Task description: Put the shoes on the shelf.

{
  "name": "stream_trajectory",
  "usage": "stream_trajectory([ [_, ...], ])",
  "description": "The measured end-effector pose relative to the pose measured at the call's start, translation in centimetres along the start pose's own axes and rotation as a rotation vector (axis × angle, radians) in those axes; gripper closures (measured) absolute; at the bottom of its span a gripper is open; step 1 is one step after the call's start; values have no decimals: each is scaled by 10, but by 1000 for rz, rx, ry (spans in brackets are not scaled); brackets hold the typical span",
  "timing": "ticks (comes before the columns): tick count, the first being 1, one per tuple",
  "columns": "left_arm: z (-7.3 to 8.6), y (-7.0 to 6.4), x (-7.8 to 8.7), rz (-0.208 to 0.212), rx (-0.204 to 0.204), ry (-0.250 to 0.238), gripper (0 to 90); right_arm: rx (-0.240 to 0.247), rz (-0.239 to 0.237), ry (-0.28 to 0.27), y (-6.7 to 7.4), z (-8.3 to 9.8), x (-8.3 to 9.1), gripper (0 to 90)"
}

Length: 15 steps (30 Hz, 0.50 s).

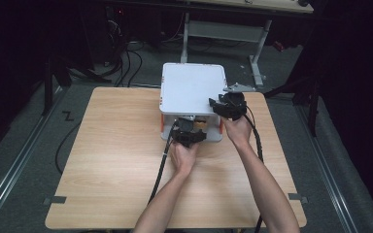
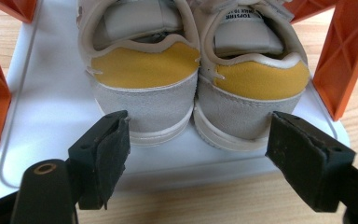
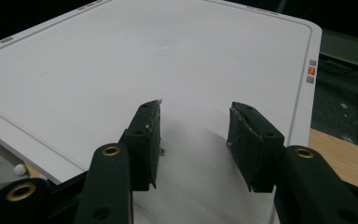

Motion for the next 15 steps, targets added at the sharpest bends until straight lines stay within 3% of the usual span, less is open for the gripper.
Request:
stream_trajectory([
  [2, -1, 0, 0, -5, -15, -8, 219, 3, 1, -1, 0, 0, 0, 544],
  [5, -2, -2, -3, 26, -36, -21, 225, 1, 0, -2, 0, 0, 0, 544],
  [6, -1, 0, -2, 1, -32, -11, 227, 3, 0, -3, 0, 0, 0, 544],
  [11, 1, 5, 0, -7, -49, 8, 260, 6, -6, -3, -1, 0, 0, 535],
  [14, 1, 10, 4, 30, -119, 18, 258, 3, -12, 0, -2, 0, 0, 532],
  [15, 1, 10, 4, 30, -119, 18, 258, 3, -12, 0, -2, 0, 0, 532],
])
Point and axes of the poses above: each handheld gripper's, and its own axes: x roughly backward along the jaws, z roughly out of its underside, y roughly to its left, the point moved 6 cm from there along -x, roughly forward along the jaws, and after that the axes turned 2 degrees about y, right-handed, at the moved point
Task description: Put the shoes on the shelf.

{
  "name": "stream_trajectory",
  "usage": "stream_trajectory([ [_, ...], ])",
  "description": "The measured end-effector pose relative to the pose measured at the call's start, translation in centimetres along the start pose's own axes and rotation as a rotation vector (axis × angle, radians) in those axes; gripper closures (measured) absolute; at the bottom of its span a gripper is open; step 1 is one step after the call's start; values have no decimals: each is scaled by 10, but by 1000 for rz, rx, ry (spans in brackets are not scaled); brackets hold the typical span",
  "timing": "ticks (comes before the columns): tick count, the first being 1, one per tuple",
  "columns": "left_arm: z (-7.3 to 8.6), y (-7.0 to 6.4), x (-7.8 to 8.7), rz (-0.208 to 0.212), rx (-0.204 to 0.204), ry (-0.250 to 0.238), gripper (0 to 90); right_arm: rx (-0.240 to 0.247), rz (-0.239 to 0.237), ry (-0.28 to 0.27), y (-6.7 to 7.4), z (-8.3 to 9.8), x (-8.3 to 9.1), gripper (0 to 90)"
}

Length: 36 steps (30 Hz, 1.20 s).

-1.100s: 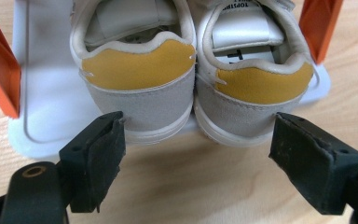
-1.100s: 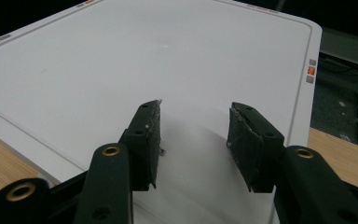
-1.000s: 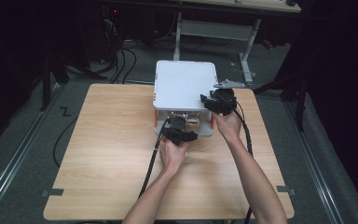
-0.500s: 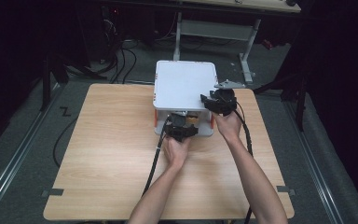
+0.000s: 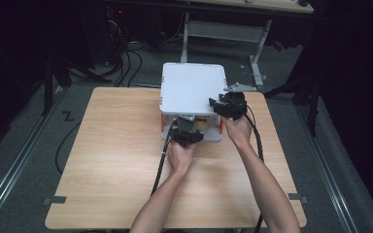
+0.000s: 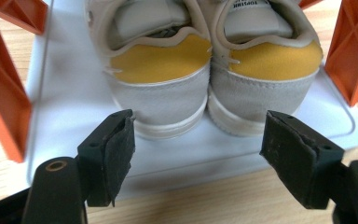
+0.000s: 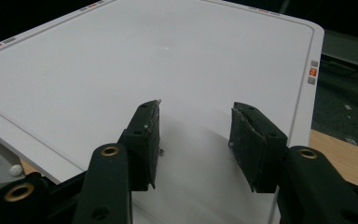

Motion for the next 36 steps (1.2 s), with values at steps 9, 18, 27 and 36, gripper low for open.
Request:
stream_trajectory([
  [9, 13, 19, 20, 18, -68, 7, 236, 1, -6, 10, -1, -1, 0, 520],
  [18, 14, 38, 44, 80, -56, -51, 230, -17, -9, -1, -2, -1, 0, 488],
  [27, 12, 54, 72, 159, -54, -127, 220, -41, -39, -19, -4, 9, 14, 435],
  [36, 16, 63, 95, 207, -102, -164, 267, -67, -49, -54, -11, 23, 45, 425],
])
Point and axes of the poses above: each handheld gripper's, and its own axes: x roughly backward along the jaws, z roughly out of its underside, y roughly to its left, the point moved 6 cm from there along -x, roughly forward along the jaws, and after that the axes turned 2 degrees about y, right-handed, at the moved point
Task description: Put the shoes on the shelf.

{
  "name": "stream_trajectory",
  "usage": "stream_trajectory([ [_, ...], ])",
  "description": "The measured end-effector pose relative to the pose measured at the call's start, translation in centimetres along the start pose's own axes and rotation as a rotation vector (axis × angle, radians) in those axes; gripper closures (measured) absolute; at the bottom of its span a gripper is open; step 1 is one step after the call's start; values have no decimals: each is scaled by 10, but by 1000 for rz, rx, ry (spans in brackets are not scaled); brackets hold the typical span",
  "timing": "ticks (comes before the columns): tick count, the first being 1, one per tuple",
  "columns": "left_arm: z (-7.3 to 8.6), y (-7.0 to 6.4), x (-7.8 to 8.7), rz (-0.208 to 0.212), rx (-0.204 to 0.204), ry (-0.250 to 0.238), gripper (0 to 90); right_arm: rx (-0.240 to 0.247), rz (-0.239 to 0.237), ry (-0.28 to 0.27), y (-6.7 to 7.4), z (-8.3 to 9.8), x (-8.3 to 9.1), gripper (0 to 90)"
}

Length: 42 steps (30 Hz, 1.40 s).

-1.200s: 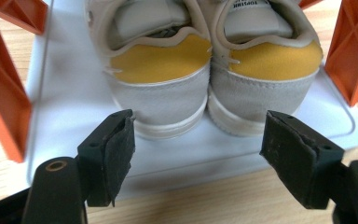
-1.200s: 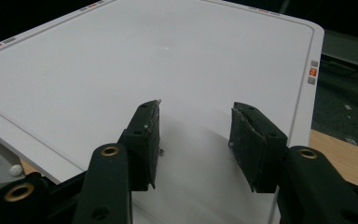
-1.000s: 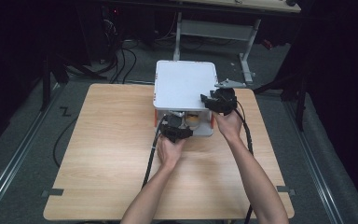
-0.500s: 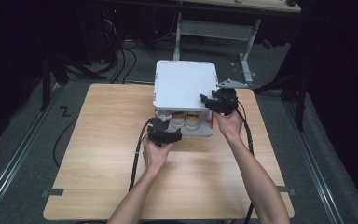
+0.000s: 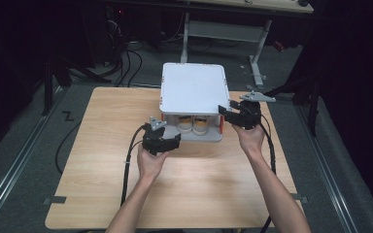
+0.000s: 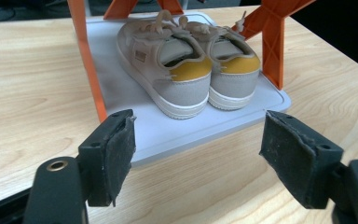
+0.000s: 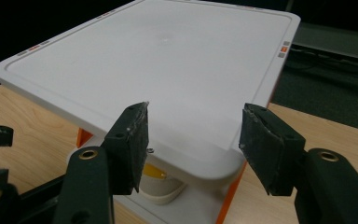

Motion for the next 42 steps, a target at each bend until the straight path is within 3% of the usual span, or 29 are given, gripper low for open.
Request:
stream_trajectory([
  [3, 2, 3, 13, 35, 4, -33, 292, -12, -15, -18, -3, 12, 15, 422],
  [7, 6, 7, 22, 43, 11, -47, 302, -17, -21, -35, -6, 26, 30, 411],
  [12, 18, 15, 31, 37, 11, -34, 303, -27, -27, -49, -7, 42, 43, 400],
  [19, 34, 26, 37, 24, 53, -3, 324, -66, -8, -49, -11, 79, 61, 392],
  [24, 42, 28, 39, 28, 55, -6, 322, -69, 2, -40, -13, 96, 66, 393],
  [30, 56, 27, 38, 20, 20, 25, 318, -81, 25, -5, -18, 124, 66, 393],
  [35, 69, 34, 36, 0, 31, 50, 314, -98, 53, 50, -25, 151, 61, 395],
  [42, 84, 45, 32, -39, 48, 81, 314, -87, 86, 109, -28, 171, 56, 397],
])
Point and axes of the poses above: each handheld gripper's, and its own axes: x roughly backward along the jaws, z roughly out of its underside, y roughly to its left, the point moved 6 cm from there along -x, roughly forward along the jaws, and after that the axes turned 2 degrees about y, right-handed, at the moved point
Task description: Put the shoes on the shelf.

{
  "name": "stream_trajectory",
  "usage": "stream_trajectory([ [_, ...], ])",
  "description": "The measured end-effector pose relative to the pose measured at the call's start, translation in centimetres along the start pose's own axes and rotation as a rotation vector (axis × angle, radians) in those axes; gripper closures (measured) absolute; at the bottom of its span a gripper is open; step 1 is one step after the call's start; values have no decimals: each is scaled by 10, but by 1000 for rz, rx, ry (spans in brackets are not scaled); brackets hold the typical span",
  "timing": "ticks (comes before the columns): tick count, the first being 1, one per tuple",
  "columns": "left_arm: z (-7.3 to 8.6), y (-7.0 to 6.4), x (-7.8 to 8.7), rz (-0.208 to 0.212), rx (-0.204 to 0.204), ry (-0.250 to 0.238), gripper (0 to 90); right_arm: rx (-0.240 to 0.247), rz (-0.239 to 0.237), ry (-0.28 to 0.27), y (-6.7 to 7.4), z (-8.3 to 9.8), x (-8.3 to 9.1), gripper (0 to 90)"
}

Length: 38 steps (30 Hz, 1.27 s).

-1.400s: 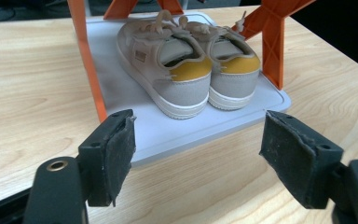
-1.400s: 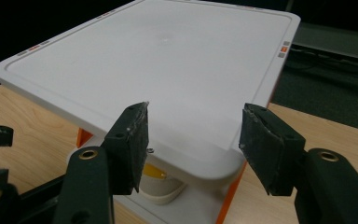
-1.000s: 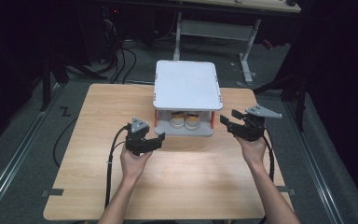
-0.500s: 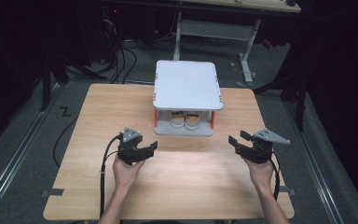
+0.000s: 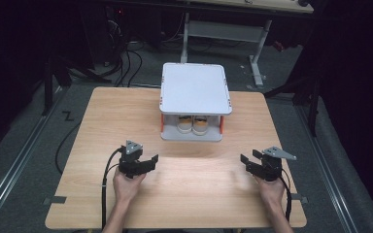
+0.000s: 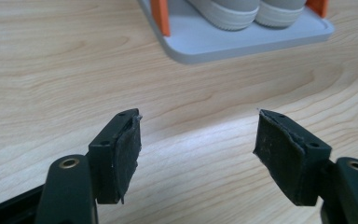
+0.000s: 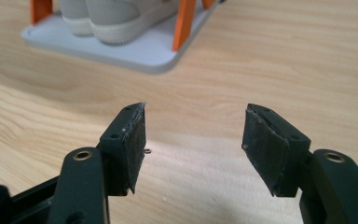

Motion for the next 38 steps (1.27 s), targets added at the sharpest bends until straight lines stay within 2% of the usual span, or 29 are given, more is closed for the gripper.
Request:
stream_trajectory([
  [7, 10, 11, -5, -44, -1, 30, 313, 11, 40, 73, -4, 15, -10, 399],
  [10, 11, 13, -7, -51, 2, 35, 315, 19, 46, 83, -5, 17, -12, 399],
  [11, 12, 15, -9, -69, -4, 41, 315, 16, 54, 93, -7, 19, -13, 399],
  [14, 13, 16, -12, -82, -5, 48, 316, 13, 64, 104, -9, 21, -16, 397],
  [22, 18, 21, -20, -131, -31, 84, 308, 26, 117, 150, -18, 26, -21, 382],
  [25, 19, 20, -21, -153, -66, 87, 295, 14, 116, 172, -20, 27, -23, 361],
  [27, 20, 18, -23, -157, -80, 83, 271, 16, 116, 173, -20, 27, -23, 359],
  [38, 22, 16, -22, -151, -77, 87, 227, 23, 108, 174, -20, 27, -23, 337],
])
Point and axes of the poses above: each handheld gripper's, and its own axes: x roughly backward along the jaws, z roughly out of its underside, y roughly to its left, the point moved 6 cm from there along -x, roughly forward along the jaws, and after that the axes turned 2 degrees about y, right-handed, at the moved point
